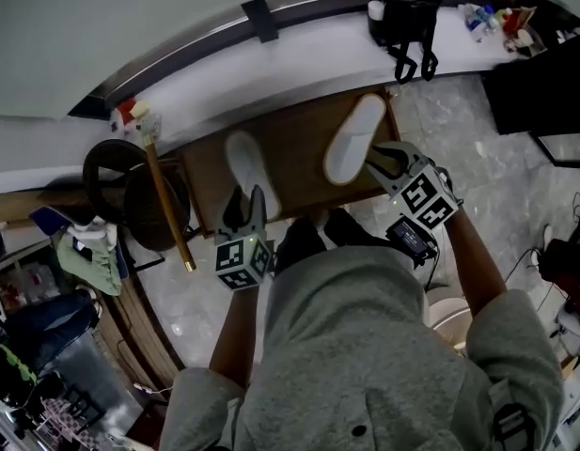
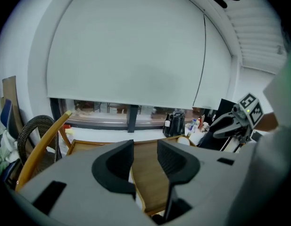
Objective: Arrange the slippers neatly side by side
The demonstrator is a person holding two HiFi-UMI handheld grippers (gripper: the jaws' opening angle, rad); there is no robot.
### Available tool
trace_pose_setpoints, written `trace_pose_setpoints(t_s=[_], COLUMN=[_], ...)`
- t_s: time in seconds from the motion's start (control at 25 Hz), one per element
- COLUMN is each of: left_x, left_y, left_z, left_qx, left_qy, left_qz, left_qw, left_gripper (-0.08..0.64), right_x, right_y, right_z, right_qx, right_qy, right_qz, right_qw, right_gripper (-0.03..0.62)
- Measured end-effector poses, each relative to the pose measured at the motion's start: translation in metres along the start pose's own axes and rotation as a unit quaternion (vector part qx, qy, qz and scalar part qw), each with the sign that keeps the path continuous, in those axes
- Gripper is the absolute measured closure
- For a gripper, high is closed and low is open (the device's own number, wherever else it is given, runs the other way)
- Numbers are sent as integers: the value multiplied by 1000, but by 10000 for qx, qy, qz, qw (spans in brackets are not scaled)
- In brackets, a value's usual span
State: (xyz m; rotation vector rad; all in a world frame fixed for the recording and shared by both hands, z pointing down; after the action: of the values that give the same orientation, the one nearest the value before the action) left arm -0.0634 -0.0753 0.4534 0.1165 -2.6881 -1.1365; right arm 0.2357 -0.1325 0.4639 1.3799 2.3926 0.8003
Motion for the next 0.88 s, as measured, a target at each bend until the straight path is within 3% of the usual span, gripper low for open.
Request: trace_pose_setpoints(t_s=[0.28, 0.44, 0.68, 0.88], left_x=[-14, -13, -5, -1], left_y=[5, 7, 16, 21], left_z=[5, 13, 28, 33], left_qx=[-35, -55, -19, -36], left_qy=[-294, -553, -928, -1087], left_qz=[107, 225, 410, 549], left_qw=[9995, 9982, 9948, 9926], left_gripper=[449, 497, 529, 544], right_x=[-27, -40, -38, -44], right_y=[20, 27, 35, 28], right_z=[-57, -85, -116, -133], right_qx=[322, 533, 880, 1127], right_qy=[-420, -858, -1427, -1718], right_qz=[420, 736, 2037, 2384], right_qw=[9977, 9922, 9646, 9492], right_gripper=[476, 476, 466, 459])
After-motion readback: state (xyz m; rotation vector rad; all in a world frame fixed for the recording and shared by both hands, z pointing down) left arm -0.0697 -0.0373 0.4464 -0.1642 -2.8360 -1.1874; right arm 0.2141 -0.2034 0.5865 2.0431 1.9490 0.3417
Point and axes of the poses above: the fingertips, and each gripper's own axes: z backward along the fingers, x to its left, y out of its underside, the point moved 7 cm from there along z, backward along the fingers, and after that the axes turned 9 degrees about x, right-handed, at the moved point
